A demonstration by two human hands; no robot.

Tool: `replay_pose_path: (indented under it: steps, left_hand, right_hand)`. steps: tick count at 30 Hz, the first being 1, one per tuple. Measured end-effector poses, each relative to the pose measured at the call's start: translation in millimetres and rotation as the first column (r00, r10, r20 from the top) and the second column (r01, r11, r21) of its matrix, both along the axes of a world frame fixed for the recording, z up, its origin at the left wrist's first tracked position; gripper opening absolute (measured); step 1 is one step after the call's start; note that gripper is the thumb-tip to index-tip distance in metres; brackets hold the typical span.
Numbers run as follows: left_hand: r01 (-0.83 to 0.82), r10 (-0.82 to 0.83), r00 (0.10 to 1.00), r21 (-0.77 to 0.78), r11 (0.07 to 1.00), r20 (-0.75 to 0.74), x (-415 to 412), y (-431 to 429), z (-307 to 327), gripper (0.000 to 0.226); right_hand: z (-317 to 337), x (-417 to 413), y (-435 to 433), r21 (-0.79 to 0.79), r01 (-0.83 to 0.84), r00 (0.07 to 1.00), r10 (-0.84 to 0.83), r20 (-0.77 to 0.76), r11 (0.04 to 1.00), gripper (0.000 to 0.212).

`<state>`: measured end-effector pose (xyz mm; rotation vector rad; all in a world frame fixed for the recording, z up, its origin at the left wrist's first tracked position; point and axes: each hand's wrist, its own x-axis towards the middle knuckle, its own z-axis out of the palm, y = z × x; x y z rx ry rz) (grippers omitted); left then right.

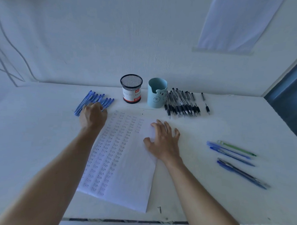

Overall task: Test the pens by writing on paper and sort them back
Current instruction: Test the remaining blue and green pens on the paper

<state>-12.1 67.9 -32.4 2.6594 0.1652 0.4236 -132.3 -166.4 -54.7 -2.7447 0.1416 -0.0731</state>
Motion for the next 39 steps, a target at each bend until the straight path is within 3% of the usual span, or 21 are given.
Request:
replay_pose_path:
  steps: [3,5,7,10,14,16,18,21,24,29,32,39]
  left_hand:
    - [0.055,-0.059,0.995,0.053,0.997,0.076,-14,-17,2,0.016]
    - [0.201,-0.205,0.974,0.050,0.978,0.093,-28,-34,0,0.019]
    - [0.363,-0.366,0.928,0.047,0.931,0.067,-45,-53,-5,0.025]
    - [0.462,-0.461,0.886,0.033,0.886,-0.048,-70,-77,-12,0.036]
    - [0.486,-0.451,0.857,0.102,0.868,-0.247,-87,-90,-24,0.054]
    - [0.490,-0.442,0.857,0.154,0.858,-0.265,-91,-89,-26,0.059]
    - [0.493,-0.443,0.856,0.164,0.854,-0.265,-92,-88,-25,0.065]
    - [0.491,-0.445,0.859,0.164,0.855,-0.251,-93,-88,-24,0.063]
    - [0.486,-0.445,0.864,0.153,0.861,-0.237,-94,-89,-23,0.058]
    - [0.479,-0.439,0.867,0.151,0.865,-0.238,-95,-89,-21,0.063]
    - [0.476,-0.437,0.869,0.147,0.867,-0.232,-95,-89,-21,0.056]
    - [0.473,-0.438,0.871,0.141,0.869,-0.221,-96,-89,-20,0.055]
  right_hand:
    - [0,0,0,-0.002,-0.001,1.000,0.001,-0.014,1.000,0.067]
    - [0,0,-1,0.003,-0.008,1.000,0.008,-0.029,1.000,0.065]
    - [0,0,-2,0.015,-0.013,0.999,0.013,-0.043,1.000,0.062]
    - [4,-1,-4,0.068,0.003,0.999,0.000,-0.044,0.998,0.057]
    - [9,-4,-9,0.329,0.040,0.996,-0.062,0.058,0.944,0.054]
    - [13,-6,-18,0.494,0.042,0.988,-0.110,0.109,0.868,0.054]
    - [19,-13,-31,0.537,0.042,0.986,-0.122,0.114,0.842,0.043]
    - [26,-25,-58,0.443,0.029,0.989,-0.089,0.116,0.896,0.036]
    - [29,-39,-87,0.145,0.106,0.977,-0.131,0.170,0.984,0.032]
    - [39,-59,-124,-0.152,0.417,0.909,-0.413,0.056,0.896,0.038]
    - [35,-63,-132,-0.216,0.440,0.889,-0.457,-0.033,0.871,0.036]
    - [30,-63,-128,-0.238,0.390,0.920,-0.367,0.139,0.889,0.033]
